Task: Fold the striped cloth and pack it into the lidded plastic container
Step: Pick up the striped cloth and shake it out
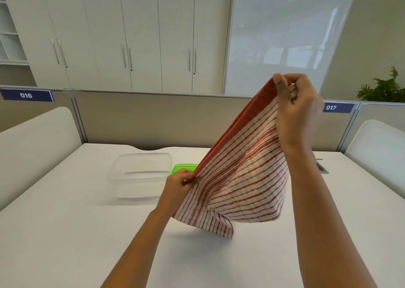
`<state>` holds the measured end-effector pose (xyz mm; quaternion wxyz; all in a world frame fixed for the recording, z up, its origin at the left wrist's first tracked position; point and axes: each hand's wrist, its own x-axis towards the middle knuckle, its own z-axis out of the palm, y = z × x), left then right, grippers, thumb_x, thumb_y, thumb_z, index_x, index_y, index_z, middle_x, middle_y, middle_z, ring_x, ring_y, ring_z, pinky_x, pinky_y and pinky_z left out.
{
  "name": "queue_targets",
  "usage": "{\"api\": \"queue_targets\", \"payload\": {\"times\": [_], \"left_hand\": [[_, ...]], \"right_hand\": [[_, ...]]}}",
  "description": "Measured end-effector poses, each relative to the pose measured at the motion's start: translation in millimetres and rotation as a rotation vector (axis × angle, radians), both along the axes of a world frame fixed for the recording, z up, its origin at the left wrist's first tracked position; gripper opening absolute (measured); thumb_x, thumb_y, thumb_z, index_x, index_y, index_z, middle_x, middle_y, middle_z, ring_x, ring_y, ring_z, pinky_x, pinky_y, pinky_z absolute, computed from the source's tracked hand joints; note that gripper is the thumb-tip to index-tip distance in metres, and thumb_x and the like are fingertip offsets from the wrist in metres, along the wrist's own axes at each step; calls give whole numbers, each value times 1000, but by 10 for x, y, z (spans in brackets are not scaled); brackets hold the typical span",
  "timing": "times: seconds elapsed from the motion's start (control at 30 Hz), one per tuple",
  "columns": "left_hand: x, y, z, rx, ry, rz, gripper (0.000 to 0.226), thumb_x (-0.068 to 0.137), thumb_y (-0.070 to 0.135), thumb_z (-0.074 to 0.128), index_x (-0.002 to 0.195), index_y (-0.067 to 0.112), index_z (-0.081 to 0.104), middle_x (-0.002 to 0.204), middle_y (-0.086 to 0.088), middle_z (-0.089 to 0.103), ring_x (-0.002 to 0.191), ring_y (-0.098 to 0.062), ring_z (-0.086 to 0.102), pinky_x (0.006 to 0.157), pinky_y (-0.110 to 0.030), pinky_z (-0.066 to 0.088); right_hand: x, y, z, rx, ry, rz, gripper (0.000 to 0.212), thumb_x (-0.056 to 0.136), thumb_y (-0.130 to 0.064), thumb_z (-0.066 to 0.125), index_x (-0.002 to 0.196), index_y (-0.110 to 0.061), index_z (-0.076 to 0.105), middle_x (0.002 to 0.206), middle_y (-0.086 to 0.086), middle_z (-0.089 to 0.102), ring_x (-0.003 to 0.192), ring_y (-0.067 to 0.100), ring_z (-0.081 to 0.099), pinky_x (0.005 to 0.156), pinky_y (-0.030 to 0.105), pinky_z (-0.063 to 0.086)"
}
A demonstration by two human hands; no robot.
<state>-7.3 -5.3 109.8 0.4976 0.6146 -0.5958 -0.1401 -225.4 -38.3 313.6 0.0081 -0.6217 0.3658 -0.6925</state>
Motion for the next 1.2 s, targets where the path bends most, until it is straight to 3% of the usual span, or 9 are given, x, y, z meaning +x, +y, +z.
{"api": "queue_targets", "payload": {"times": [0.2, 0.33, 0.5, 0.67, 0.77, 0.87, 0.97, 1.1, 1.2], "left_hand": [[432, 81, 29, 81, 93, 24, 19, 82, 1, 64, 98, 4, 74, 95, -5, 69, 88, -18, 62, 79, -17, 50], [793, 190, 198, 81, 161, 29, 16, 80, -3, 66, 94, -3, 73, 93, -10, 66, 82, -20, 59, 57, -5, 47], [1087, 355, 493, 86, 160, -7, 10, 75, -1, 71, 83, 5, 74, 85, -6, 68, 77, -15, 61, 61, -5, 49], [1282, 561, 647, 74, 181, 0, 17, 74, 8, 74, 69, 23, 76, 72, 10, 76, 66, 4, 65, 62, -2, 48], [1355, 640, 632, 122, 191, -48, 4, 73, 18, 74, 72, 21, 77, 70, 8, 75, 65, 1, 64, 60, -4, 48], [1411, 720, 638, 158, 262, -138, 37, 59, 45, 79, 80, 16, 75, 72, 3, 73, 66, -5, 65, 57, -10, 51], [1447, 682, 556, 297, 339, -175, 58, 50, 58, 81, 89, 16, 73, 74, 0, 72, 68, -10, 68, 57, -17, 55], [1333, 412, 165, 460, 335, -9, 33, 73, 35, 73, 97, 13, 69, 77, -8, 73, 70, -20, 68, 60, -24, 54], [1202, 219, -230, 471, 378, 172, 29, 81, 23, 70, 103, 5, 66, 87, -15, 69, 79, -28, 64, 67, -33, 53]], "right_hand": [[-341, -165, -101, 77, -166, -62, 44, 89, -55, 46, 98, -17, 63, 75, -17, 55, 71, 6, 53, 67, 19, 46], [-552, -290, -325, 142, -181, -119, 49, 88, -60, 44, 101, -17, 63, 84, -10, 58, 76, 7, 54, 71, 17, 45], [-712, -414, -652, 219, -146, -126, 51, 88, -59, 42, 104, -15, 62, 88, -3, 60, 82, 14, 56, 74, 31, 50], [-812, -432, -940, 275, -88, -128, 50, 90, -57, 43, 105, -14, 63, 87, -4, 60, 80, 16, 56, 69, 28, 45], [-829, -454, -1122, 335, -87, -118, 51, 90, -56, 42, 106, -13, 63, 85, -3, 60, 77, 16, 56, 63, 18, 41], [-870, -445, -1269, 393, -99, -108, 49, 90, -57, 42, 99, -14, 64, 80, -2, 60, 70, 15, 55, 63, 20, 42], [-900, -541, -1501, 554, -72, -112, 49, 89, -58, 43, 100, -16, 66, 84, -1, 61, 76, 17, 57, 69, 24, 45], [-823, -737, -1952, 912, 52, -71, 47, 91, -52, 44, 113, -15, 62, 94, 7, 66, 84, 24, 62, 83, 39, 52], [-739, -818, -2350, 1090, 78, -49, 39, 94, -42, 46, 117, -13, 59, 106, 11, 67, 82, 21, 58, 76, 32, 48]]}}
